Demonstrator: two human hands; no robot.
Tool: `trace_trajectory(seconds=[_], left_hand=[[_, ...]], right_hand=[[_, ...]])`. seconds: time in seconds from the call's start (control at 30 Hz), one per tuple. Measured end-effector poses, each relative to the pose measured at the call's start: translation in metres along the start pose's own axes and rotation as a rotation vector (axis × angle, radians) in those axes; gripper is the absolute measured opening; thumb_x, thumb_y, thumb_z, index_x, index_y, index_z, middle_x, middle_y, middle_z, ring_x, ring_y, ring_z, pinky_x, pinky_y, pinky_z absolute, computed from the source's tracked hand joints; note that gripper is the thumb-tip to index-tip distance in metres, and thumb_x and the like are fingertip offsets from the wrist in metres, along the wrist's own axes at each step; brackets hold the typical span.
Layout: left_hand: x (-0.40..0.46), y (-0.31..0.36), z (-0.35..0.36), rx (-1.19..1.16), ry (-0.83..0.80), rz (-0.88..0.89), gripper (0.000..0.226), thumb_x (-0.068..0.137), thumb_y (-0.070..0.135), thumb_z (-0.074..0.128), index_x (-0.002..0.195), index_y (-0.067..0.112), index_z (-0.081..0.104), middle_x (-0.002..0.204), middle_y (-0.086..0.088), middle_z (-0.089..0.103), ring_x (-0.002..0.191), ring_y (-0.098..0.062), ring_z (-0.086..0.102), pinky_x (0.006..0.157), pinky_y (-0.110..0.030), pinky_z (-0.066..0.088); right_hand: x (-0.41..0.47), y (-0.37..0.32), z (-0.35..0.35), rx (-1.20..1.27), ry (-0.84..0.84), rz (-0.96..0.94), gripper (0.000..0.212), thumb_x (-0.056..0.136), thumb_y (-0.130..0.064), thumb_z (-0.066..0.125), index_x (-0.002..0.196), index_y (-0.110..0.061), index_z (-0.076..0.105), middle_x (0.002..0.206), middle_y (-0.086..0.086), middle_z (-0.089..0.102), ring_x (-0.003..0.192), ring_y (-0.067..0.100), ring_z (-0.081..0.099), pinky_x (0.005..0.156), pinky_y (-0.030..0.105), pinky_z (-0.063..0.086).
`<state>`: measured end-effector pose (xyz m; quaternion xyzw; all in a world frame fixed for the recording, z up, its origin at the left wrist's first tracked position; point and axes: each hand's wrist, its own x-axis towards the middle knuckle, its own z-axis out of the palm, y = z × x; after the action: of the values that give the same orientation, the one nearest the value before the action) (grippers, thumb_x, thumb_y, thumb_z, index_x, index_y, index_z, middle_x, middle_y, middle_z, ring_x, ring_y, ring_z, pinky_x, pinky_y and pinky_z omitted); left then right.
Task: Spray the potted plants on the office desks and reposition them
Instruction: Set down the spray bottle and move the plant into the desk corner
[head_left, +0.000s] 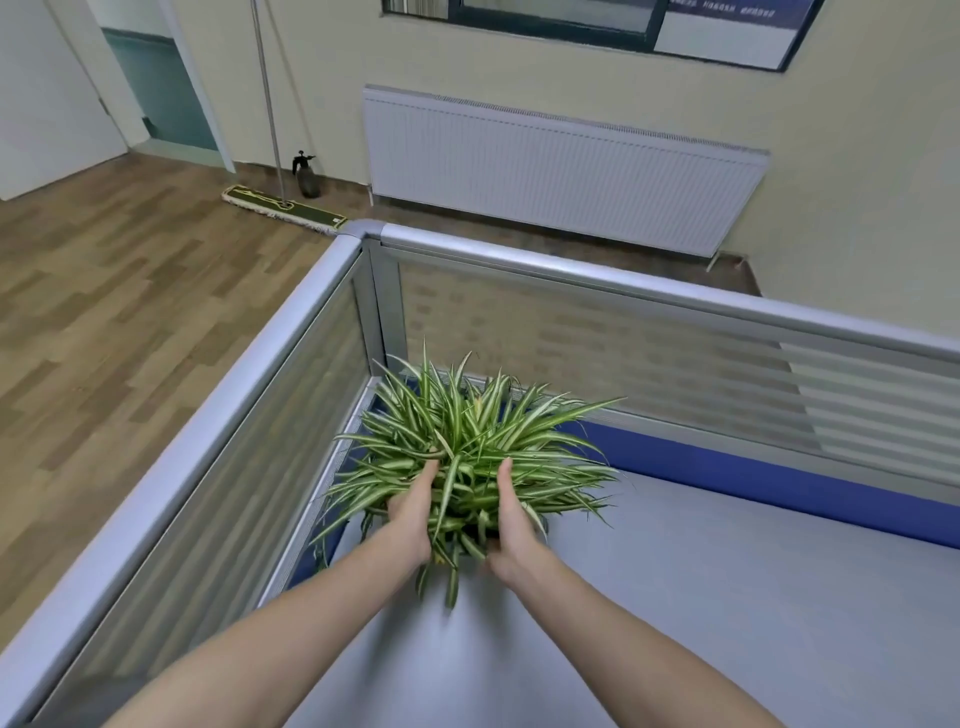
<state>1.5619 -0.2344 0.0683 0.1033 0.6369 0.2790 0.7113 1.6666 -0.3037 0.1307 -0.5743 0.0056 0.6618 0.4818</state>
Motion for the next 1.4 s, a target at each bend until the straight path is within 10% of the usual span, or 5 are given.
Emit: trace_trajectory(seconds=[0.13,0.53,0.93,1.17,1.4], left_hand=[[0.023,0.016,-0.007,0.044,-0.006,0.005,0.122,0.022,0.065,0.093,0.131,0.020,0.058,0.115,-0.019,0.072,0.089,-0.047,0.074,0.077,-0.071,0.054],[0.013,0.054,0.005,0.043,-0.028,0.045,0.107,0.036,0.059,0.083,0.131,0.016,0.057,0.118,-0.020,0.070,0.095,-0.046,0.072,0.078,-0.073,0.053],[0.041,0.058,0.005,0.085,0.023,0.065,0.104,0.037,0.059,0.084,0.129,0.016,0.062,0.113,-0.020,0.073,0.089,-0.045,0.074,0.076,-0.068,0.056],[0.083,0.048,-0.013,0.119,-0.003,0.083,0.123,0.018,0.072,0.088,0.127,0.021,0.064,0.121,-0.016,0.071,0.097,-0.043,0.072,0.081,-0.065,0.056],[0.020,0.048,-0.011,0.162,-0.085,0.121,0.123,0.028,0.079,0.086,0.132,0.019,0.058,0.123,-0.016,0.070,0.100,-0.041,0.072,0.084,-0.063,0.057]], right_hand=[[0.010,0.001,0.019,0.060,0.018,-0.019,0.087,0.083,-0.080,0.049,0.129,-0.009,0.068,0.126,0.019,0.072,0.102,0.031,0.072,0.080,0.044,0.059],[0.029,-0.012,0.044,0.224,0.067,-0.034,0.083,0.083,-0.077,0.055,0.127,-0.007,0.068,0.125,0.022,0.071,0.107,0.037,0.071,0.082,0.049,0.059],[0.046,-0.006,0.046,0.199,0.136,-0.062,0.121,0.032,-0.094,0.069,0.124,-0.015,0.069,0.119,0.016,0.075,0.101,0.036,0.074,0.073,0.052,0.064],[0.028,-0.012,0.048,0.201,0.071,-0.064,0.095,0.068,-0.084,0.062,0.129,-0.011,0.066,0.124,0.019,0.072,0.109,0.038,0.071,0.089,0.057,0.059],[-0.005,-0.018,0.037,0.088,0.021,0.018,0.084,0.088,-0.074,0.051,0.136,-0.006,0.062,0.134,0.022,0.066,0.097,0.035,0.069,0.071,0.045,0.056]])
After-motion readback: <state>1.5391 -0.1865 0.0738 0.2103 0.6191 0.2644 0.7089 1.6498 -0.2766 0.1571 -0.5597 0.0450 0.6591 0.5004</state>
